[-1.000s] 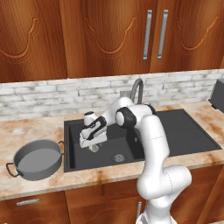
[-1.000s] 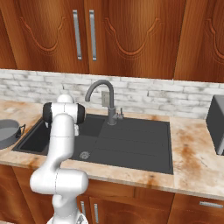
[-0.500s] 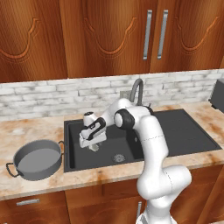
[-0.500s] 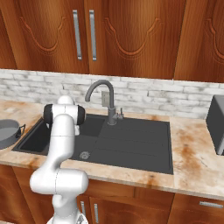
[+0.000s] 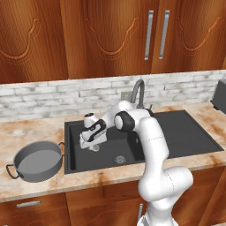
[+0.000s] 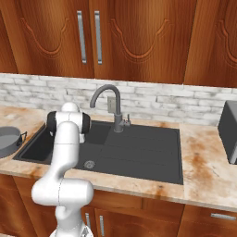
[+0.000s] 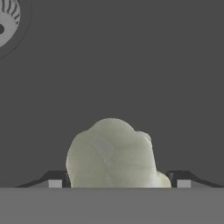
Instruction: Dump the garlic from the pot into the sink. Then turn on the water and wash the garlic. Then turn off the water and put the garlic back in the pot.
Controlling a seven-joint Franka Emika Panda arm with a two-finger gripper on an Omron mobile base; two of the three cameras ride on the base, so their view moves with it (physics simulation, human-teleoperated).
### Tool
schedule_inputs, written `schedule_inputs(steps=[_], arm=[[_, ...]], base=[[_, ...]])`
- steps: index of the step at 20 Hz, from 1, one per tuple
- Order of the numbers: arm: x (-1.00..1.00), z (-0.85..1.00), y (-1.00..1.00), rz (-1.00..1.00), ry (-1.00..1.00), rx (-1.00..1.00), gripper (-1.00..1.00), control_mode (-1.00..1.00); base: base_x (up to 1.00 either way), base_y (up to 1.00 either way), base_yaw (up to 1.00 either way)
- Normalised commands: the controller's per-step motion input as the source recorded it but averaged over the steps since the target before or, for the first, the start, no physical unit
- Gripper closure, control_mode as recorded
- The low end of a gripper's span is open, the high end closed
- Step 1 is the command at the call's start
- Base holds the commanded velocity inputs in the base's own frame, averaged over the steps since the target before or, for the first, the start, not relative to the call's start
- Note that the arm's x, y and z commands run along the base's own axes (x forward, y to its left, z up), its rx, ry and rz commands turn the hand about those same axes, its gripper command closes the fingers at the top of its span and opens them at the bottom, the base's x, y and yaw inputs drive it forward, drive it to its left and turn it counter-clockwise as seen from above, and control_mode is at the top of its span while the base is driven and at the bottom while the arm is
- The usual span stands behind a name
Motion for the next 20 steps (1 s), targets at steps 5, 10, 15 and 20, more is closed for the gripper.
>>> schedule_inputs(steps=[5, 10, 15, 20], arm=[[-0.49, -0.47, -0.09, 0.0, -0.03, 0.0, 1.0, -1.0], [-0.72, -0.15, -0.01, 0.0, -0.13, 0.0, 1.0, -1.0], [-1.0, 0.46, 0.0, 0.0, -0.33, 0.0, 1.0, -1.0], [-1.0, 0.82, -0.02, 0.0, -0.32, 0.0, 1.0, -1.0]], base=[[0.0, 0.0, 0.0], [0.0, 0.0, 0.0], [0.0, 0.0, 0.0], [0.0, 0.0, 0.0]])
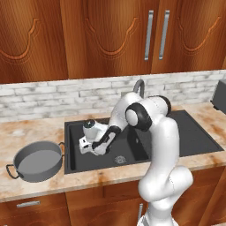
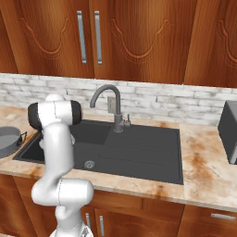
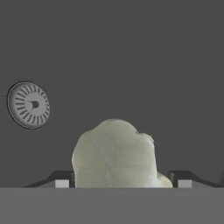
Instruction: Dump the garlic from the pot into the sink. Then turn on the water and wash the garlic. Then turn off the water and put the garlic back in the pot.
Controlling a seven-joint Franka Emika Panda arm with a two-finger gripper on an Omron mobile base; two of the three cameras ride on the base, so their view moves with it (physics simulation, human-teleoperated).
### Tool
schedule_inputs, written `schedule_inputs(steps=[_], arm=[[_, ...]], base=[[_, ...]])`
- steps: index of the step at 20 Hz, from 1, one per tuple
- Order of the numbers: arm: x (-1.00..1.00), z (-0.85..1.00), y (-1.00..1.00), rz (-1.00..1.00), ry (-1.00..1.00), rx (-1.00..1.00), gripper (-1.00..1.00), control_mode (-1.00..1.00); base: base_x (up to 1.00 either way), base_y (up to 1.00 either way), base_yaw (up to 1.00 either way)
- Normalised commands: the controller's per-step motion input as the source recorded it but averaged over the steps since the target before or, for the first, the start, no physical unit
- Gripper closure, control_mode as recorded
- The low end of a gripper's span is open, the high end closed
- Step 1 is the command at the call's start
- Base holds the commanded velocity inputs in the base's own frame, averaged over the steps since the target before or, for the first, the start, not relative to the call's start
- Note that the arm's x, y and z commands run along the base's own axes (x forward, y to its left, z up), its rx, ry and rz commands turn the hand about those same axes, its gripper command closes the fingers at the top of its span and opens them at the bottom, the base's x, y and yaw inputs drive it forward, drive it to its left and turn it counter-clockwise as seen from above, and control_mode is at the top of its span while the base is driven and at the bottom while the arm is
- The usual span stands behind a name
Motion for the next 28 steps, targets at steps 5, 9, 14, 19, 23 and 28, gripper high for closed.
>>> schedule_inputs(steps=[5, 9, 14, 19, 23, 28], arm=[[-0.91, 0.99, -0.13, -0.02, -0.15, 0.02, 1.0, -1.0], [-0.36, 1.0, -0.15, 0.0, 0.02, 0.08, 1.0, -1.0], [0.0, 1.0, -0.11, 0.0, 0.13, 0.09, 1.0, -1.0], [0.0, 1.0, 0.01, 0.0, 0.21, 0.04, 1.0, -1.0], [0.18, 1.0, 0.17, 0.0, 0.29, 0.0, 1.0, -1.0], [0.08, 1.0, 0.42, 0.0, 0.16, -0.01, 1.0, -1.0]], base=[[0.0, 0.0, 0.0], [0.0, 0.0, 0.0], [0.0, 0.0, 0.0], [0.0, 0.0, 0.0], [0.0, 0.0, 0.0], [0.0, 0.0, 0.0]])
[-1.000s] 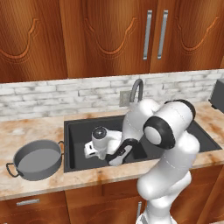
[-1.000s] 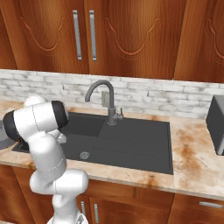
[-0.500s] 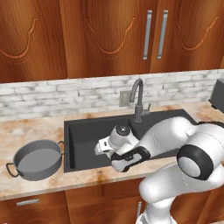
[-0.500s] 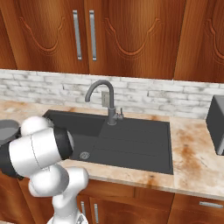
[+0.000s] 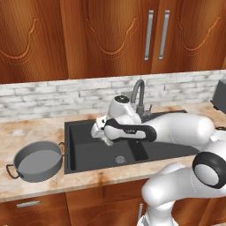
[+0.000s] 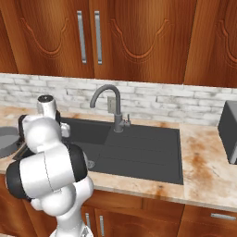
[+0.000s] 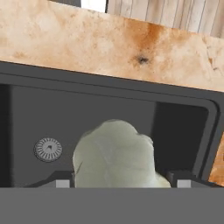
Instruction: Dump the garlic from the pot into the sink. Then turn on the water and wash the garlic. Then turn off the water and put the garlic back in the pot.
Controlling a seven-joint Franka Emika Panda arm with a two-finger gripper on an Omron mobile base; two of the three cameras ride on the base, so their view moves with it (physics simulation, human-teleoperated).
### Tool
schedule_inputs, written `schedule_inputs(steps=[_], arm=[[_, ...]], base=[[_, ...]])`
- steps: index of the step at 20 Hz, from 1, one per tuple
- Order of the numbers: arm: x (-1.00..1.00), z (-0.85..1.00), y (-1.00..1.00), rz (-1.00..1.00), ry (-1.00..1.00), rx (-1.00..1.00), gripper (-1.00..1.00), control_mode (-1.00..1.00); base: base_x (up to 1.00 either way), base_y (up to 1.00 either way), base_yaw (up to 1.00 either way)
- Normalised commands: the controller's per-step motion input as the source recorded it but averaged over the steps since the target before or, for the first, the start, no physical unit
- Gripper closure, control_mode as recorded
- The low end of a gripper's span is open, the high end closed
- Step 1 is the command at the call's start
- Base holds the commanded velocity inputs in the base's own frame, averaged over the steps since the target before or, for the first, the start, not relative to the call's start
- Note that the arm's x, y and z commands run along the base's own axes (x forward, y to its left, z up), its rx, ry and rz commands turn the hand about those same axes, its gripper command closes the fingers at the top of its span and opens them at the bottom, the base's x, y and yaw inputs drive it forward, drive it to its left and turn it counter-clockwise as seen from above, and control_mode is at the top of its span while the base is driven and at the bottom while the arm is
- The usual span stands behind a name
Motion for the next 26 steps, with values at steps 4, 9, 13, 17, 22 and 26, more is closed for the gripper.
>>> schedule_inputs(steps=[4, 9, 13, 17, 22, 26], arm=[[-0.09, 0.76, 0.58, 0.0, -0.07, -0.04, 1.0, -1.0], [-0.34, 0.39, 0.53, 0.0, -0.13, 0.0, 1.0, -1.0], [-0.48, 0.0, 0.44, 0.06, -0.11, 0.0, 1.0, -1.0], [-0.18, 0.05, 0.23, 0.13, -0.08, 0.03, 1.0, -1.0], [0.12, 0.28, 0.18, 0.17, 0.0, 0.1, 1.0, -1.0], [0.14, 0.05, 0.36, 0.11, 0.0, 0.03, 1.0, -1.0]], base=[[0.0, 0.0, 0.0], [0.0, 0.0, 0.0], [0.0, 0.0, 0.0], [0.0, 0.0, 0.0], [0.0, 0.0, 0.0], [0.0, 0.0, 0.0]])
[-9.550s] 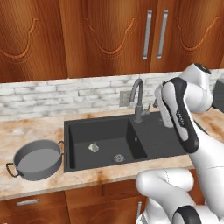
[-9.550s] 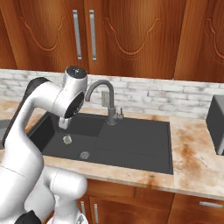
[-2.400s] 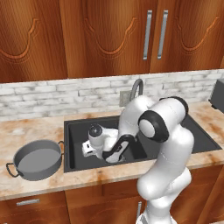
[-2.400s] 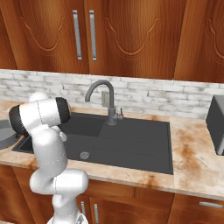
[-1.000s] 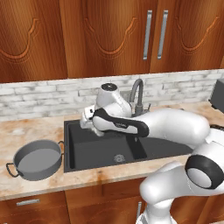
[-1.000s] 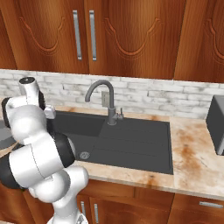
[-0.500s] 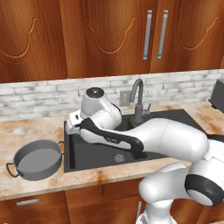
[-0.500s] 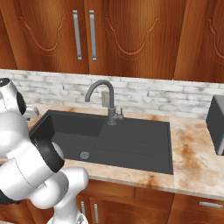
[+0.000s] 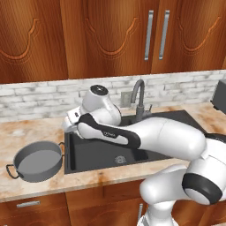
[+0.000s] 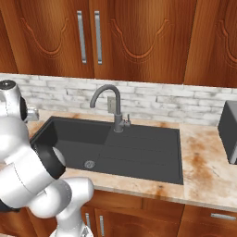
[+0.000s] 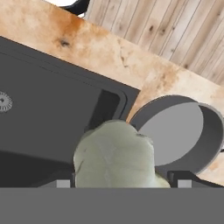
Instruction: Dump the garlic from the pot into the sink. Then turn on the water and wash the garlic. Then turn off the water and put the garlic back in the pot.
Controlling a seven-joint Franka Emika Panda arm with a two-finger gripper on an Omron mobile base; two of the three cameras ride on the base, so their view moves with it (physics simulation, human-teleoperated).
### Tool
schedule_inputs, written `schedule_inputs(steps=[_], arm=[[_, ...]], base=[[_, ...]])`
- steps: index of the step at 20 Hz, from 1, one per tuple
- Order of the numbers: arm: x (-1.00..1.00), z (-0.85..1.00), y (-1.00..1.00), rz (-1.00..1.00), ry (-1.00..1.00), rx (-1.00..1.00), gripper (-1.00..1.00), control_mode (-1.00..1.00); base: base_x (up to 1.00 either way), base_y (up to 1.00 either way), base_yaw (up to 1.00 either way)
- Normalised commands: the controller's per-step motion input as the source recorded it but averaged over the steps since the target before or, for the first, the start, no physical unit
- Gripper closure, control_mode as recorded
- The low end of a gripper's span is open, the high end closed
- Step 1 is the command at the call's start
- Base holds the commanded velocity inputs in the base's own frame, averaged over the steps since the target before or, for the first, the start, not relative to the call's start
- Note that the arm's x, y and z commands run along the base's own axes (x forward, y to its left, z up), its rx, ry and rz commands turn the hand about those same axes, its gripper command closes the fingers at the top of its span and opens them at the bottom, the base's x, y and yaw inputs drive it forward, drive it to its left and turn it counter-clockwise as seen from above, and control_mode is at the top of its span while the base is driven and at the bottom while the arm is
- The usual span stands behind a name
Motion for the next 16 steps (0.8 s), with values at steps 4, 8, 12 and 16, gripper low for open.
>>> schedule_inputs(steps=[4, 8, 12, 16], arm=[[0.02, 0.0, 0.59, 0.09, 0.0, 0.0, 1.0, -1.0], [0.0, 0.0, 0.4, 0.01, 0.0, 0.0, 1.0, -1.0], [0.0, -0.15, 0.23, 0.0, 0.01, 0.0, 1.0, -1.0], [0.0, -0.4, 0.22, 0.0, 0.05, 0.0, 1.0, -1.0]], base=[[0.0, 0.0, 0.0], [0.0, 0.0, 0.0], [0.0, 0.0, 0.0], [0.0, 0.0, 0.0]])
